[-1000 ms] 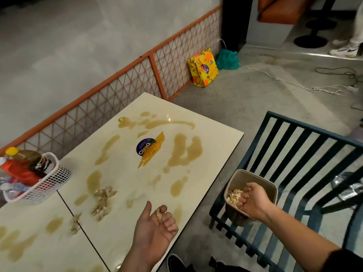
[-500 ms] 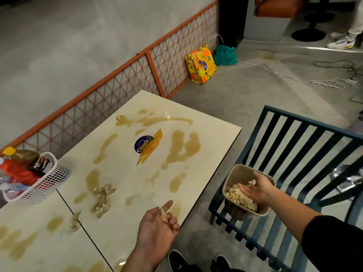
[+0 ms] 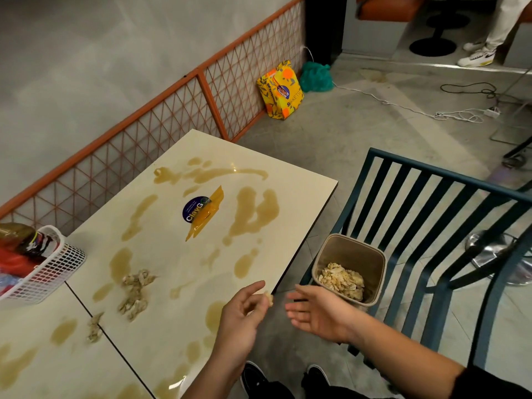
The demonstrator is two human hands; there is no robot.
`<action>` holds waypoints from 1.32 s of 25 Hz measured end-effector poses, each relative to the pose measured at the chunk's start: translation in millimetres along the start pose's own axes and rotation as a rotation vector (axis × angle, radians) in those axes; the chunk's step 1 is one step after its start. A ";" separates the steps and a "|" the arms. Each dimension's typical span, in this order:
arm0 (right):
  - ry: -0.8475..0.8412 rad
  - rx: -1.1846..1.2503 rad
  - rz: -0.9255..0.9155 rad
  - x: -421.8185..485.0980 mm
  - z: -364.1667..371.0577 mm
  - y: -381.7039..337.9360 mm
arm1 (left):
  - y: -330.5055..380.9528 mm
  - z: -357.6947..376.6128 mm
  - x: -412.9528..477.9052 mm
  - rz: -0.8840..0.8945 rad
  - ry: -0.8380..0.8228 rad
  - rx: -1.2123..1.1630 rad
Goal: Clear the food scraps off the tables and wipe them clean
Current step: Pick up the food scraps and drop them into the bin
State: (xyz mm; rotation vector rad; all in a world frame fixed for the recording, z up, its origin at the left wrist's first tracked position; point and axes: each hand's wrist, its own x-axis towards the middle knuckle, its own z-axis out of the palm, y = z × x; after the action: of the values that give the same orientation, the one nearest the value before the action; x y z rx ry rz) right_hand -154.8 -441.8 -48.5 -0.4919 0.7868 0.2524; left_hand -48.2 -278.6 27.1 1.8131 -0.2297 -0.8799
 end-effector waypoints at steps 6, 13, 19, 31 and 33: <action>-0.208 0.042 -0.221 -25.7 46.1 12.5 | 6.6 17.3 5.1 0.184 0.011 0.292; -0.049 -0.004 -0.358 -27.4 31.0 28.5 | 5.3 24.8 0.3 0.269 0.010 0.401; 0.336 0.053 -0.402 -8.9 11.1 19.2 | -6.9 5.9 1.2 0.138 -0.092 0.255; 0.432 0.318 -0.079 19.8 -40.8 -32.7 | -44.0 -68.5 -1.1 -0.040 0.068 0.082; 0.416 0.103 -0.030 28.3 -17.8 -20.3 | -51.4 -84.3 -2.5 -0.071 0.081 0.064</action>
State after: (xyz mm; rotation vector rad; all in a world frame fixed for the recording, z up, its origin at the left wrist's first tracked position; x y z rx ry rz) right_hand -138.4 -467.3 -73.2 -0.4642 1.1905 0.0803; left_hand -6.8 -193.9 -2.2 1.9220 -0.1434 -0.8549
